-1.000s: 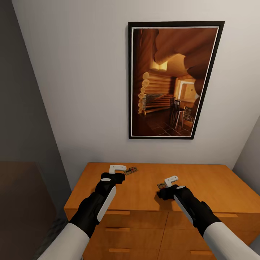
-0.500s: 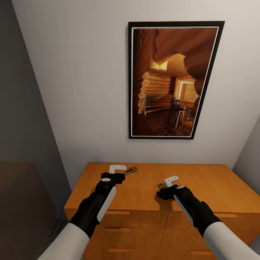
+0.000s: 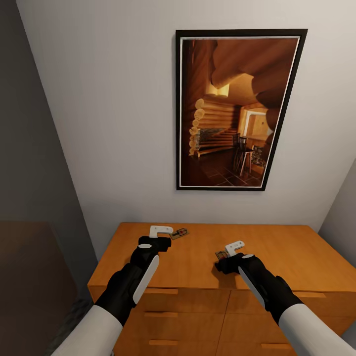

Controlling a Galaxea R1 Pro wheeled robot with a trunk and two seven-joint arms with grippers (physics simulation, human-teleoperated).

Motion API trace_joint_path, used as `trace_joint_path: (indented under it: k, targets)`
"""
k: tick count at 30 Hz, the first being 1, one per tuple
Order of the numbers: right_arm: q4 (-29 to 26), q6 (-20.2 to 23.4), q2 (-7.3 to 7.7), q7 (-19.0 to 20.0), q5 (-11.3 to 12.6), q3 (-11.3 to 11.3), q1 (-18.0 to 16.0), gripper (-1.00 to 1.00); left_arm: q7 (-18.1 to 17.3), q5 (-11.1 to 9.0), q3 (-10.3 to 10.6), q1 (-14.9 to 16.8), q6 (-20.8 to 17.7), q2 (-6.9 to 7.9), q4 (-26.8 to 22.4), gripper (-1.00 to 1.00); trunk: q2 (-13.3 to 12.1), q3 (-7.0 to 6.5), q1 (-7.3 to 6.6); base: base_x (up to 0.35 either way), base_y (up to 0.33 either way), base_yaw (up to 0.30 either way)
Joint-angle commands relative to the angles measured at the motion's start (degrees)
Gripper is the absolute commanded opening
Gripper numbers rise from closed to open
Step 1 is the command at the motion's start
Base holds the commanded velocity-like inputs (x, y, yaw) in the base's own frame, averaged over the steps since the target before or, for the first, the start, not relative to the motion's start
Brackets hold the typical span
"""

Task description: Take the four mousetraps from the cabinet in the bathroom and place them on the bathroom floor. Make sure all four end up on the same floor surface, and ensure that at least two of them are either under or directly next to the same bathroom sink.

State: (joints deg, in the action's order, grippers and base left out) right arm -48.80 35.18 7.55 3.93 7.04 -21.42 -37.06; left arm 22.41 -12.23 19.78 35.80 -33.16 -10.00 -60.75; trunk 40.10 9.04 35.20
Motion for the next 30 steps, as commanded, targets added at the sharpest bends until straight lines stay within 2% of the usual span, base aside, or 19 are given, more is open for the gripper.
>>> trace_joint_path:
  k: [1, 11, 12, 30]
  targets:
    - [4.3, 0.3, 0.09, -0.2, 0.2, -0.2, 0.0, 1.00, 0.5, -0.6, 0.1, 0.1, -0.2, 0.00, -0.1, 1.00, 0.1, 0.11, 0.03, 0.000, 0.000, 0.000]
    - [4.5, 0.2, 0.09, -0.2, 0.2, -0.2, 0.0, 1.00, 0.5, -0.6, 0.1, 0.1, -0.2, 0.00, -0.1, 1.00, 0.1, 0.11, 0.03, 0.000, 0.000, 0.000]
    - [4.5, 0.2, 0.09, -0.3, 0.2, -0.2, 0.0, -1.00, 0.5, -0.6, 0.1, 0.1, -0.2, 0.00, -0.1, 1.00, 0.1, 0.11, 0.03, 0.000, 0.000, 0.000]
    - [4.5, 0.1, 0.09, -0.3, 0.2, -0.2, 0.0, -1.00, 0.5, -0.6, 0.1, 0.1, -0.2, 0.00, -0.1, 1.00, 0.1, 0.11, 0.03, 0.000, 0.000, 0.000]
